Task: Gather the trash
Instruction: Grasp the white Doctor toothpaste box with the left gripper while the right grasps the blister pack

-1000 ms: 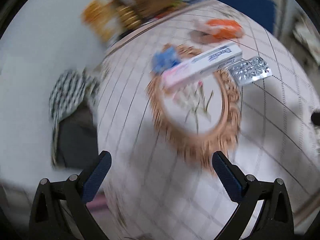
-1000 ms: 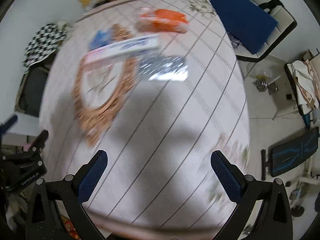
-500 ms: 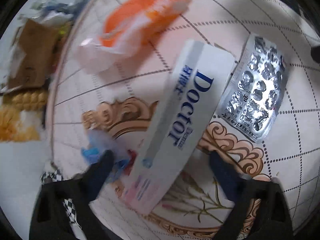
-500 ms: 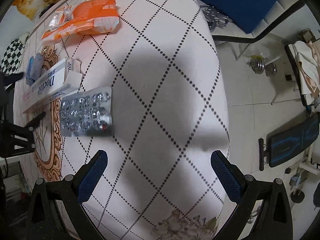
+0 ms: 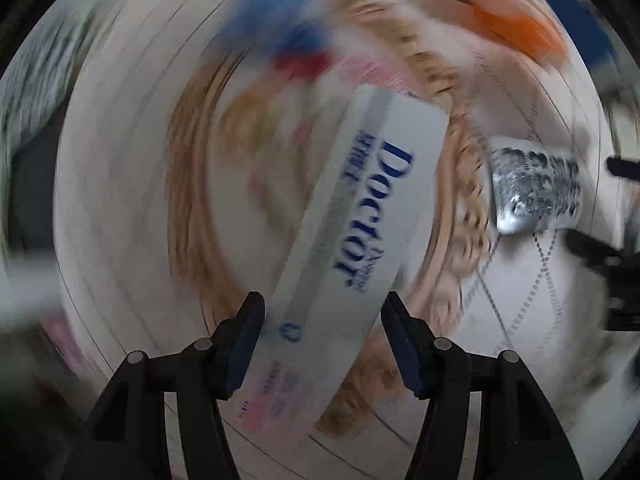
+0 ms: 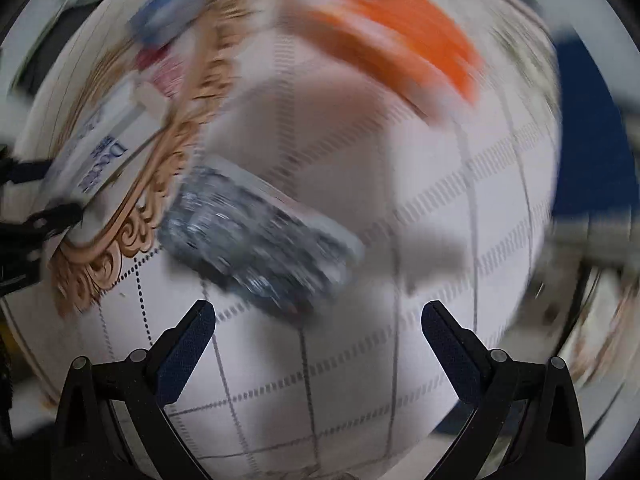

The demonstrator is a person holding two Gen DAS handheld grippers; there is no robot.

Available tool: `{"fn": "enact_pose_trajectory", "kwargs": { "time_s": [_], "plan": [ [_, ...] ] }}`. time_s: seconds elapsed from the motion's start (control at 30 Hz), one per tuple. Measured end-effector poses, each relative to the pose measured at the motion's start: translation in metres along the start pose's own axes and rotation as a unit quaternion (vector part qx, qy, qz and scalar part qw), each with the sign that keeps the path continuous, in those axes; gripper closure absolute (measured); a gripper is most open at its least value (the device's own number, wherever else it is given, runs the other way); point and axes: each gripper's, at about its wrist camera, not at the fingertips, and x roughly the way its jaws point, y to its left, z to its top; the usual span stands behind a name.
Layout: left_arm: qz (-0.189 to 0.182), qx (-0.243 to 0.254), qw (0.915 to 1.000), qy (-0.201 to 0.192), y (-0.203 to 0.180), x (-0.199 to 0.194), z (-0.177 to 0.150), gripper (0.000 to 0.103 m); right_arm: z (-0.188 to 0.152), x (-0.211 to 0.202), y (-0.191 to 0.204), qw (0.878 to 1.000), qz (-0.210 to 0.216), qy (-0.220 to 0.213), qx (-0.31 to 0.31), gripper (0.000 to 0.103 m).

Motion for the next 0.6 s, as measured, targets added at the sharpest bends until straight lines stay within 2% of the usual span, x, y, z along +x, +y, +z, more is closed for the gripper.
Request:
{"fn": "enact_pose_trajectory", "kwargs": {
  "time_s": [0.07,0.13,0.23,0.27,0.3,0.37,0.4,0.43,0.47,0.5,0.53,0.57,0.6],
  "plan": [
    [-0.027,-0.063,0.9977,-0.002,0.016,0.000,-0.024,0.046,0.014,0.005,0.021,0.997,-0.033,-0.002,-0.070,0.000],
    [-0.050,-0.092,0.9944,-0.011,0.024,0.000,-0.039,0.046,0.025,0.013,0.035,0.992,-0.046,0.005,-0.119,0.000],
    [-0.054,-0.087,0.9944,-0.026,0.022,-0.004,-0.049,0.046,0.035,0.022,0.041,0.990,-0.021,0.021,-0.135,0.002],
    [-0.050,-0.079,0.9952,-0.031,0.020,-0.006,-0.050,0.046,0.038,0.023,0.037,0.992,0.000,0.026,-0.121,0.008],
    [-0.039,-0.066,0.9963,-0.040,0.013,-0.010,-0.047,0.045,0.040,0.023,0.031,0.994,0.016,0.031,-0.100,0.016],
    [-0.025,-0.050,0.9969,-0.055,0.006,-0.020,-0.041,0.045,0.044,0.018,0.013,0.999,0.018,0.020,-0.034,0.030],
    [-0.017,-0.040,0.9970,-0.065,0.002,-0.026,-0.034,0.045,0.043,0.018,0.003,0.999,0.027,0.029,0.015,0.032],
    [-0.012,-0.031,0.9969,-0.071,-0.002,-0.031,-0.028,0.045,0.040,0.019,-0.012,0.994,0.045,0.043,0.089,0.033],
    [-0.004,-0.019,0.9968,-0.077,-0.006,-0.034,-0.025,0.045,0.034,0.020,-0.028,0.981,0.080,0.056,0.165,0.033],
    [0.002,-0.010,0.9968,-0.079,-0.011,-0.035,-0.016,0.045,0.030,0.021,-0.039,0.970,0.115,0.059,0.208,0.033],
    [0.006,-0.002,0.9969,-0.079,-0.014,-0.035,-0.012,0.045,0.024,0.023,-0.049,0.952,0.158,0.063,0.253,0.033],
    [0.012,0.007,0.9970,-0.076,-0.018,-0.033,-0.008,0.045,0.018,0.026,-0.057,0.935,0.195,0.066,0.288,0.029],
    [0.019,0.015,0.9971,-0.072,-0.022,-0.029,-0.003,0.044,0.014,0.026,-0.061,0.928,0.209,0.062,0.302,0.019]
  ]
}}
